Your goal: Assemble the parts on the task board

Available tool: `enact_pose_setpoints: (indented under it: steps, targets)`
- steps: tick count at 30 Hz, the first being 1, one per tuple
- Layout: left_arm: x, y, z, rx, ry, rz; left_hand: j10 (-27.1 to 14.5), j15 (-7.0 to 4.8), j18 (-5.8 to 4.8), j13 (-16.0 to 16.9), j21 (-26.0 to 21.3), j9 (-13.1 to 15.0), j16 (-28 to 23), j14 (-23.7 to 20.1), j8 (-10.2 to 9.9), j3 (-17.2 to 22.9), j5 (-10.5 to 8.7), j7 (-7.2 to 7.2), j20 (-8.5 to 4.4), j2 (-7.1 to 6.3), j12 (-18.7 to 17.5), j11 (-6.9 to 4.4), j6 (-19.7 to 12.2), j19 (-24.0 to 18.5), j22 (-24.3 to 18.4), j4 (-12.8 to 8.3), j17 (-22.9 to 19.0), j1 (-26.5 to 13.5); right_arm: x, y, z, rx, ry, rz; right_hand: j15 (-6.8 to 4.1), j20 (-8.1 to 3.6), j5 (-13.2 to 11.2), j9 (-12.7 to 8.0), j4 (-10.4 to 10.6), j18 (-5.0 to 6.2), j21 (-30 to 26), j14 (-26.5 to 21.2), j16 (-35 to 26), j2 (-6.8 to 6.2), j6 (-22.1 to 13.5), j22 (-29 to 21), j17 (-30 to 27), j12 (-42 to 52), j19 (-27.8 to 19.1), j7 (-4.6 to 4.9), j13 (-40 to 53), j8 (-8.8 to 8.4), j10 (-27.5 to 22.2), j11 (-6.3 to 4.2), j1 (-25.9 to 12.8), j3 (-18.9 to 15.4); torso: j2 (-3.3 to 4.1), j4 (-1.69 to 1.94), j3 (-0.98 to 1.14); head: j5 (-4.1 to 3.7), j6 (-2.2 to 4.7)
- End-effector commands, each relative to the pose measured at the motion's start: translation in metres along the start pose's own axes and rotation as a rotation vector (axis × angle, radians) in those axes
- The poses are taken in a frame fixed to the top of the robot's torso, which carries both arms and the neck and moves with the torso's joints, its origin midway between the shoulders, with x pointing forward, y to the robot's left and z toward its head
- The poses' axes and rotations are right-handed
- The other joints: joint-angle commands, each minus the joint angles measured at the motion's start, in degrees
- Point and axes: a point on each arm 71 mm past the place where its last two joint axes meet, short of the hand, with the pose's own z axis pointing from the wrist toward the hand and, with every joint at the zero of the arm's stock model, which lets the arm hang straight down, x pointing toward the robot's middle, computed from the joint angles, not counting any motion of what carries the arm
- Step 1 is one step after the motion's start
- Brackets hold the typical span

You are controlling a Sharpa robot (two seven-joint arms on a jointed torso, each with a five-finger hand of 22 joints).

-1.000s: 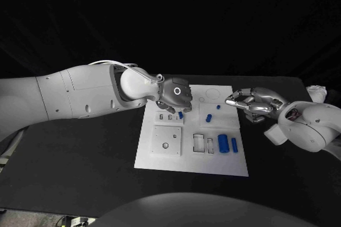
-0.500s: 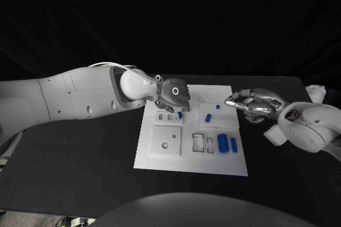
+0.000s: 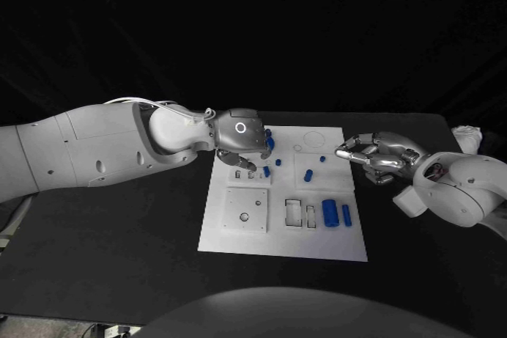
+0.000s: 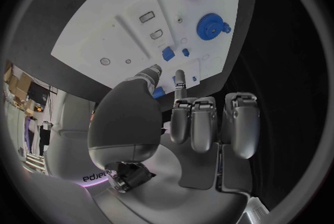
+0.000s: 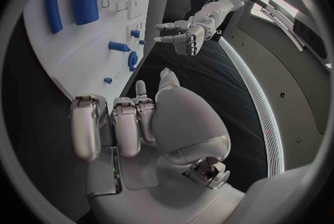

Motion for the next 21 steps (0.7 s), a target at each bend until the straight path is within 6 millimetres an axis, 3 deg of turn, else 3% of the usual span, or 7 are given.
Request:
enact_pose_setpoints:
  steps: [1, 3, 6, 8, 10, 14, 21]
  targets:
    - [-0.003, 0.015, -0.003, -0.291, -0.013, -0.321, 6.16, -0.03, -0.88, 15.08, 0.14, 3.24, 0.14, 5.82, 4.66, 0.94, 1.1, 2.1, 0.18, 0.33, 0.13, -0.09, 5.33, 6.07, 15.1, 0.18, 15.08, -2.82, 0.001, -0.001, 0.0, 0.001, 0.015, 0.002, 0.23, 0.35, 0.55, -0.14, -0.01, -0.9, -0.26, 5.84, 0.32, 0.82, 0.48, 12.26, 15.09, -0.25, -0.01, 0.26, 4.99, 0.21, 7.92, -1.59, -0.78, -0.46, 0.02, 0.04, 0.05, 0.15, 0.0]
    - [0.0, 0.017, -0.004, -0.385, 0.031, -0.467, 6.16, -0.25, -0.88, 15.08, 0.14, 6.08, 0.14, 5.82, 7.8, 0.37, 3.75, 1.83, -0.01, 0.83, 0.13, -0.35, 7.38, 6.07, 15.1, 0.34, 15.08, -3.69, 0.001, -0.001, 0.0, 0.003, 0.016, 0.002, 0.24, 0.38, 0.91, -0.22, -0.01, -0.89, -0.29, 5.84, 0.32, 1.11, 0.61, 12.24, 15.09, -0.25, -0.05, 0.26, 4.99, 0.21, 7.92, -1.58, -0.98, -0.51, 0.0, 0.04, 0.03, 0.25, 0.0]
    - [0.005, 0.017, -0.004, -0.505, 0.102, -0.671, 6.16, -0.59, -0.88, 15.08, 0.14, 9.97, 0.14, 5.82, 10.73, -1.02, 8.14, 1.6, -0.41, 2.22, 0.13, -0.8, 7.02, 6.07, 15.1, 0.23, 15.08, -4.84, 0.002, -0.001, 0.001, 0.005, 0.02, 0.004, 0.25, 0.4, 1.37, -0.32, -0.02, -0.89, -0.28, 5.84, 0.32, 1.48, 0.77, 12.24, 15.09, -0.25, -0.06, 0.25, 4.99, 0.18, 7.92, -1.57, -1.14, -0.54, 0.04, -0.05, -0.03, 0.35, 0.0]
    - [0.009, 0.014, -0.004, -0.585, 0.173, -0.817, 6.16, -0.77, -0.88, 15.08, 0.14, 12.11, 0.14, 5.82, 11.5, -2.08, 10.26, 1.38, -0.69, 2.92, 0.13, -0.95, 6.35, 6.07, 15.1, 0.36, 15.08, -5.87, 0.003, -0.001, 0.001, 0.007, 0.024, 0.006, 0.26, 0.41, 1.55, -0.37, -0.04, -0.87, -0.32, 5.84, 0.32, 1.64, 0.84, 12.22, 15.09, -0.25, -0.1, 0.25, 4.99, 0.17, 7.92, -1.57, -1.15, -0.53, 0.11, -0.11, -0.05, 0.41, 0.0]
    - [0.012, 0.012, -0.003, -0.634, 0.229, -0.907, 6.16, -0.95, -0.88, 15.08, 0.14, 12.89, 0.14, 5.82, 11.63, -2.42, 11.08, 1.28, -0.76, 3.51, 0.13, -1.01, 6.46, 6.07, 15.1, 0.3, 15.08, -6.47, 0.004, -0.001, 0.002, 0.009, 0.027, 0.008, 0.26, 0.42, 1.65, -0.39, -0.03, -0.86, -0.35, 5.84, 0.32, 1.75, 0.9, 12.21, 15.09, -0.25, -0.13, 0.25, 4.99, 0.17, 7.92, -1.57, -1.18, -0.52, 0.07, -0.16, -0.07, 0.38, 0.0]
    - [0.015, 0.008, -0.001, -0.718, 0.385, -1.068, 6.16, -1.13, -0.88, 15.08, 0.14, 13.42, 0.14, 5.82, 10.61, -3.44, 12.71, 1.3, -0.93, 3.76, 0.13, -1.12, 6.51, 6.07, 15.1, 0.19, 15.08, -7.48, 0.005, -0.001, 0.003, 0.015, 0.031, 0.011, 0.27, 0.42, 1.77, -0.43, -0.02, -0.84, -0.42, 5.84, 0.32, 1.89, 0.98, 12.18, 15.09, -0.25, -0.2, 0.26, 4.99, 0.17, 7.92, -1.57, -1.22, -0.53, 0.03, -0.21, 0.04, 0.51, 0.0]
    - [0.017, 0.006, 0.004, -0.796, 0.648, -1.233, 6.16, -0.86, -0.88, 15.08, 0.14, 11.81, 0.14, 5.82, 5.4, -7.08, 13.13, 2.09, -0.76, 3.91, 0.13, -0.63, 6.7, 6.07, 15.1, 0.07, 15.08, -9.63, 0.009, 0.005, 0.002, -0.023, 0.022, 0.016, 0.29, 0.45, 2.5, -0.53, -0.09, -0.82, -0.47, 5.84, 0.32, 2.11, 1.7, 12.16, 15.09, -0.25, -0.27, 0.29, 4.99, 0.3, 7.92, -1.54, -1.24, -0.63, 0.08, -0.24, 0.21, 0.78, 0.0]
